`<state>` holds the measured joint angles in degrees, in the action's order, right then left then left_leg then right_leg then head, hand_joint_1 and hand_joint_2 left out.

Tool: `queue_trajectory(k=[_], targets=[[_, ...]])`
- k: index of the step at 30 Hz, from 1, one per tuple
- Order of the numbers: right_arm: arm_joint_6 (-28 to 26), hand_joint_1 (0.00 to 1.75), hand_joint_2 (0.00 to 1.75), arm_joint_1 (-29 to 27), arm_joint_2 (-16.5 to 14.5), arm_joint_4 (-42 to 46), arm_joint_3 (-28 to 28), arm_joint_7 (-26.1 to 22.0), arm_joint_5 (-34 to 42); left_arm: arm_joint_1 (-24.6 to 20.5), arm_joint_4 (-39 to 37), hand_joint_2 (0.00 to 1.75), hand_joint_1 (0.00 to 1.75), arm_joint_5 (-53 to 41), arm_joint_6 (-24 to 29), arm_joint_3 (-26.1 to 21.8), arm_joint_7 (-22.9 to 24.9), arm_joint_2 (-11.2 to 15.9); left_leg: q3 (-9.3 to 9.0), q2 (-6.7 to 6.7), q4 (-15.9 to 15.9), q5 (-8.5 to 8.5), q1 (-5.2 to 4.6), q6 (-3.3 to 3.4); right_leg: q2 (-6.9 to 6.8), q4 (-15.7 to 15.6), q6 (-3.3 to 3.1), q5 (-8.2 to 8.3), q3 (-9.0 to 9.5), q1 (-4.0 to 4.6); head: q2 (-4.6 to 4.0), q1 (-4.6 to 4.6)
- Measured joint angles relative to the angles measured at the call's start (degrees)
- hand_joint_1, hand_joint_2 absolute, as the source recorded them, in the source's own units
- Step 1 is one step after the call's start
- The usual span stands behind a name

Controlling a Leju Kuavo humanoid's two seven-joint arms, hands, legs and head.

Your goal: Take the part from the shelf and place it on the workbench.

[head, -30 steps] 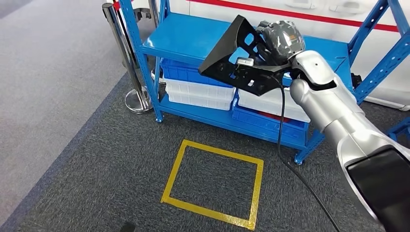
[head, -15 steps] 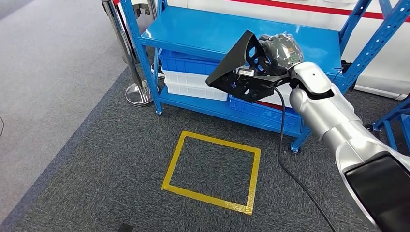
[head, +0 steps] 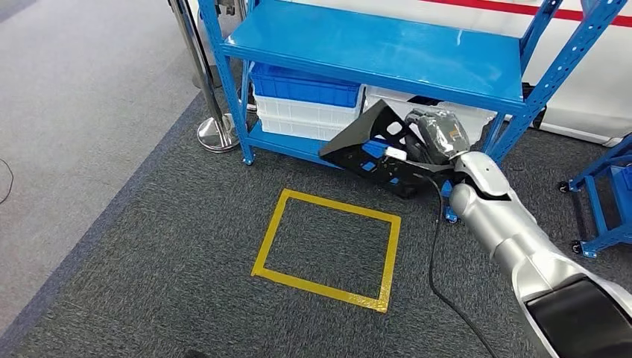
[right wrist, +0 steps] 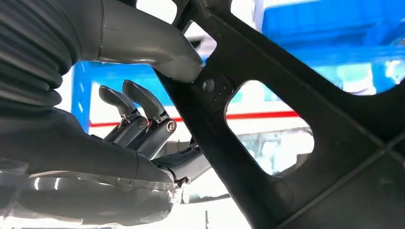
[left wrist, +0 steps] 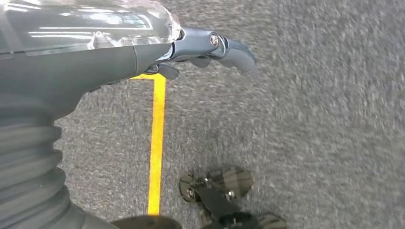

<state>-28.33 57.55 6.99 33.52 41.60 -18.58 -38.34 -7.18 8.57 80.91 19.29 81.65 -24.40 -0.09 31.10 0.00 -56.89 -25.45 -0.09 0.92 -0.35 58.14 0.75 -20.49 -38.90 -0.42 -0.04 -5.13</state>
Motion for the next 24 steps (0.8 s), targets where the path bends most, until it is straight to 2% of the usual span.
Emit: queue_trajectory(k=[1,2,4,5,6,7,8,10,11,12,14,15,16,17,19,20,21,22,23,24], targets=[[-0.6,1.75,1.75,-1.4,0.5,0.0,-1.0,-1.0,1.1,0.0,0.0,1.75,0.00,0.1,0.0,0.0,0.0,0.0,0.36,0.09,0.5,0.76,0.18,0.40,0.11,1.3,0.24,-1.60,-0.52,0.03,0.00,0.02],[-1.2,1.75,1.75,-3.0,1.1,0.0,-2.1,-2.0,2.3,0.0,0.0,1.75,0.00,0.2,0.1,0.0,-0.1,0.0,0.91,0.12,0.8,1.47,0.32,0.72,0.20,4.0,0.44,-4.20,-1.44,0.00,0.00,0.04],[-2.4,1.75,1.75,-6.4,2.3,0.0,-4.4,-4.1,4.6,0.1,0.0,1.75,0.00,0.4,0.1,0.0,-0.4,0.0,2.46,-0.04,0.7,2.58,0.23,0.99,0.28,11.7,0.76,-9.34,-3.52,-0.12,0.00,0.08],[-3.0,1.75,1.75,-8.2,2.9,0.0,-5.6,-5.1,5.7,0.1,0.0,1.75,0.00,0.5,0.2,0.0,-0.5,0.0,3.29,-0.12,0.5,3.04,0.20,0.97,0.28,14.8,0.90,-10.60,-4.03,-0.20,0.00,0.09],[-3.6,1.75,1.75,-10.0,3.4,0.0,-6.6,-6.1,6.5,0.2,0.0,1.75,0.00,0.6,0.2,-0.1,-0.7,0.0,4.08,-0.16,0.2,3.44,0.20,0.92,0.28,16.1,0.99,-10.53,-3.66,-0.27,0.00,0.09],[-4.2,1.75,1.75,-11.6,3.8,0.1,-7.7,-7.1,7.5,0.2,0.0,1.75,0.00,0.6,0.3,-0.1,-0.9,0.0,4.85,-0.18,-0.1,3.76,0.20,0.83,0.27,15.3,1.03,-9.47,-2.27,-0.33,0.00,0.08],[-4.9,1.75,1.75,-13.1,4.2,0.4,-8.9,-7.9,8.3,0.3,0.0,1.75,0.00,0.7,0.3,-0.1,-1.1,0.0,5.59,-0.20,-0.5,4.02,0.22,0.70,0.26,12.4,1.01,-8.02,0.15,-0.38,0.00,0.08],[-5.7,1.75,1.75,-15.7,5.0,1.1,-11.5,-9.2,9.6,0.2,0.0,1.75,0.00,0.7,0.3,-0.1,-1.3,0.0,6.85,-0.14,-1.3,4.52,0.15,0.24,0.28,4.6,0.72,-7.35,5.57,-0.23,0.00,0.06],[-5.8,1.75,1.75,-16.8,5.4,1.5,-12.8,-9.5,9.9,0.2,0.0,1.75,0.00,0.7,0.3,-0.1,-1.4,0.0,7.17,-0.09,-1.4,4.83,0.10,-0.04,0.30,1.8,0.49,-7.56,7.22,-0.07,0.00,0.05],[-5.8,1.75,1.75,-17.9,5.8,2.0,-13.9,-9.5,10.0,0.2,0.0,1.75,0.00,0.7,0.4,-0.1,-1.5,0.1,7.35,-0.04,-1.5,5.18,0.08,-0.32,0.31,0.5,0.29,-8.04,7.92,0.14,0.00,0.04],[-6.2,1.75,1.75,-20.3,6.4,2.9,-16.1,-9.4,9.2,0.4,0.0,1.75,0.00,0.6,0.6,-0.1,-1.5,0.2,7.50,-0.06,-1.3,5.80,0.08,-0.89,0.15,0.1,-0.32,-7.33,7.63,0.13,0.00,0.03],[-6.4,1.75,1.75,-21.4,6.6,3.5,-17.2,-9.2,8.5,0.5,0.0,1.75,0.00,0.6,0.7,0.0,-1.5,0.3,7.80,-0.10,-1.6,5.27,0.07,-1.19,0.01,-0.2,-0.75,-6.88,7.35,-0.03,0.00,0.03],[-6.6,1.75,1.75,-22.4,6.7,4.1,-18.2,-9.2,8.0,0.6,-0.1,1.75,0.00,0.5,0.7,0.0,-1.4,0.4,8.28,-0.14,-2.7,3.85,0.09,-1.49,-0.14,-0.3,-1.26,-6.31,6.91,-0.21,0.00,0.02],[-6.6,1.75,1.75,-23.4,6.8,4.7,-19.1,-9.1,7.6,0.7,-0.1,1.75,0.00,0.5,0.8,0.0,-1.4,0.5,9.04,-0.15,-5.0,1.41,0.16,-1.78,-0.26,-0.5,-1.66,-5.69,6.34,-0.38,0.00,0.02],[-6.5,1.75,1.75,-24.8,7.0,5.7,-20.6,-9.1,7.4,0.7,-0.1,1.75,0.00,0.3,0.8,0.0,-1.4,0.5,10.71,-0.13,-12.4,-4.29,0.40,-2.26,-0.29,-0.4,-1.94,-4.61,4.99,-0.26,0.00,0.01],[-6.3,1.75,1.75,-25.4,7.1,6.1,-21.3,-9.1,7.5,0.7,-0.1,1.75,0.00,0.3,0.8,0.0,-1.5,0.5,11.18,-0.11,-16.0,-6.01,0.47,-2.42,-0.29,-0.3,-1.91,-4.10,4.27,-0.21,0.00,0.01],[-6.0,1.75,1.75,-25.9,7.2,6.4,-21.8,-9.0,7.4,0.7,-0.1,1.75,0.00,0.2,0.8,0.0,-1.6,0.6,10.96,-0.11,-18.1,-6.30,0.49,-2.48,-0.29,-0.3,-1.86,-3.64,3.57,-0.17,0.00,0.00],[-5.7,1.75,1.75,-26.3,7.3,6.9,-22.3,-9.0,7.2,0.7,-0.1,1.75,0.00,0.2,0.8,0.0,-1.9,0.6,9.90,-0.11,-18.3,-5.33,0.49,-2.43,-0.29,-0.1,-1.79,-3.24,2.89,-0.13,0.00,0.01],[-5.4,1.75,1.75,-26.7,7.4,7.5,-22.7,-8.9,6.6,0.7,-0.1,1.75,0.00,0.3,0.8,0.0,-2.2,0.6,7.86,-0.12,-16.4,-3.67,0.46,-2.24,-0.28,0.0,-1.69,-2.85,2.25,-0.07,0.00,0.01],[-5.3,1.75,1.75,-26.9,7.7,8.2,-23.1,-8.7,5.8,0.6,-0.1,1.75,0.00,0.4,0.8,0.0,-2.6,0.7,5.14,-0.14,-13.0,-2.33,0.37,-1.89,-0.28,0.1,-1.58,-2.49,1.74,-0.03,0.00,0.00]])
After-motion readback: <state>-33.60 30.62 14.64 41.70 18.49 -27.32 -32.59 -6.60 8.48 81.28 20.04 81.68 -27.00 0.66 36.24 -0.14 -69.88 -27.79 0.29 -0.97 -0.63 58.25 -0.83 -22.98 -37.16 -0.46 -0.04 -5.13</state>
